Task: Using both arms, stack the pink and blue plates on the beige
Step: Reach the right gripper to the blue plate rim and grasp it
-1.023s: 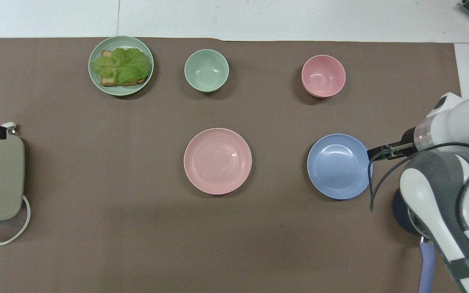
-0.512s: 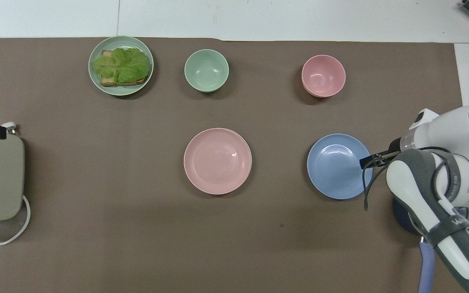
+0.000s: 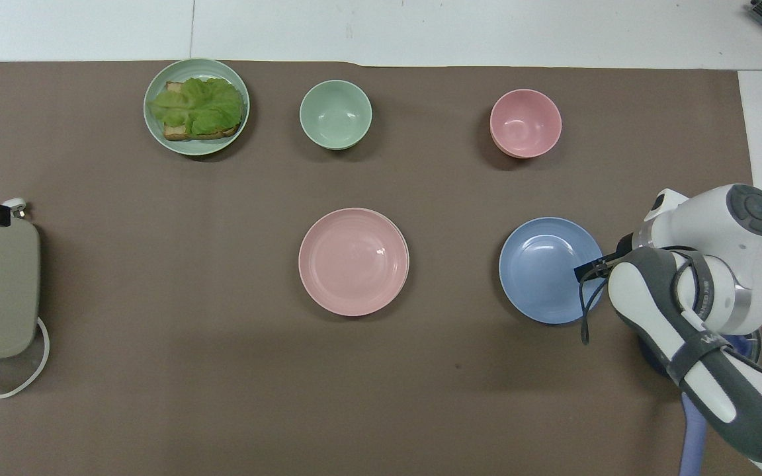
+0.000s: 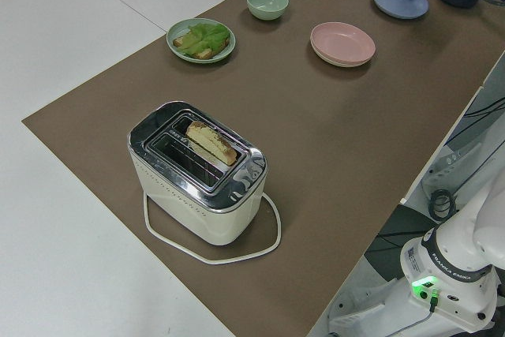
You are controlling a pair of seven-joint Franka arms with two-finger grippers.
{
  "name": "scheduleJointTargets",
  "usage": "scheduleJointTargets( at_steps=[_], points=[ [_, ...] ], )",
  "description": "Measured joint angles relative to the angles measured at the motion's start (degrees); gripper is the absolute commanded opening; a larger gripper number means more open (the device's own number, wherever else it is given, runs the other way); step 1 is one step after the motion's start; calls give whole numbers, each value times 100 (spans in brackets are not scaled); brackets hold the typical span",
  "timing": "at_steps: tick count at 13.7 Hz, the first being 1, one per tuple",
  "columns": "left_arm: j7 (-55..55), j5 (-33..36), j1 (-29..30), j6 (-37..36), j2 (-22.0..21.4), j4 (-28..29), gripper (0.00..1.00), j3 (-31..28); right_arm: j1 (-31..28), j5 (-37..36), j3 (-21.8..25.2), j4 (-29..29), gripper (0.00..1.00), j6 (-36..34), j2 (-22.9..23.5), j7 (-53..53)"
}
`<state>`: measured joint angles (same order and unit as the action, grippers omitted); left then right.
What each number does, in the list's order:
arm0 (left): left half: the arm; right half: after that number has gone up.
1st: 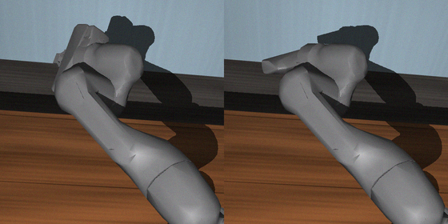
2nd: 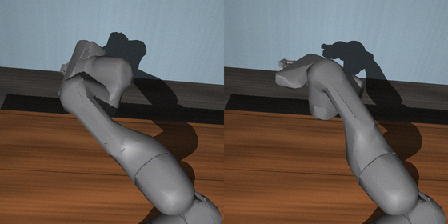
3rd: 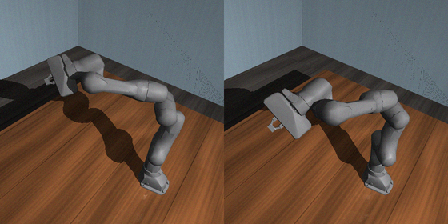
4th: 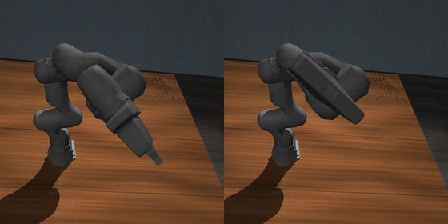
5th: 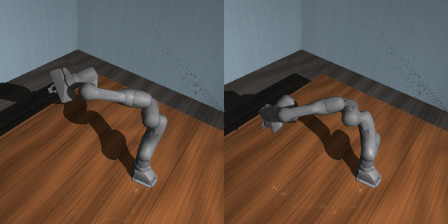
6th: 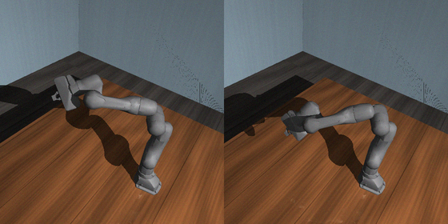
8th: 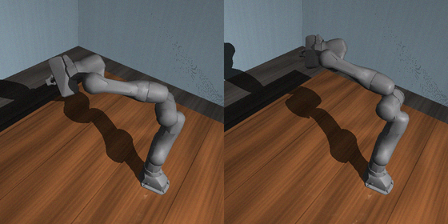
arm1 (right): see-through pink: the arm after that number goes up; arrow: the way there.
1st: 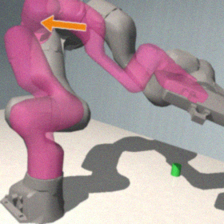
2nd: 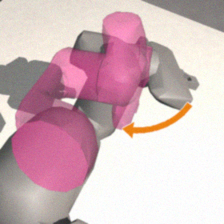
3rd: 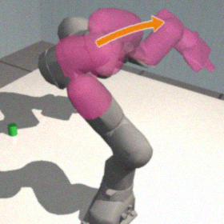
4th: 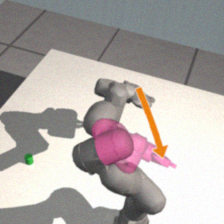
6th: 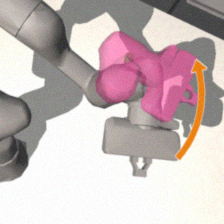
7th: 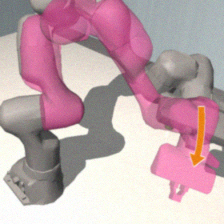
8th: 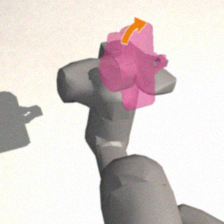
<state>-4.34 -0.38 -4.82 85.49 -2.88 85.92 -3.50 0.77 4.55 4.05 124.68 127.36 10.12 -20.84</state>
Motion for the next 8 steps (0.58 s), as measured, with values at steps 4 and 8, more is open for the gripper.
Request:
scheduleJointTargets(
  at_steps=[4, 8],
  points=[
    [0, 0, 0, 0, 0, 0, 100, 0, -47, 0, 1, 50, 69, 0, 0, -1],
    [0, 0, 0, 0, 0, 0, 100, 0, -73, 1, 3, 112, 13, 0, 0, -1]
  ],
)
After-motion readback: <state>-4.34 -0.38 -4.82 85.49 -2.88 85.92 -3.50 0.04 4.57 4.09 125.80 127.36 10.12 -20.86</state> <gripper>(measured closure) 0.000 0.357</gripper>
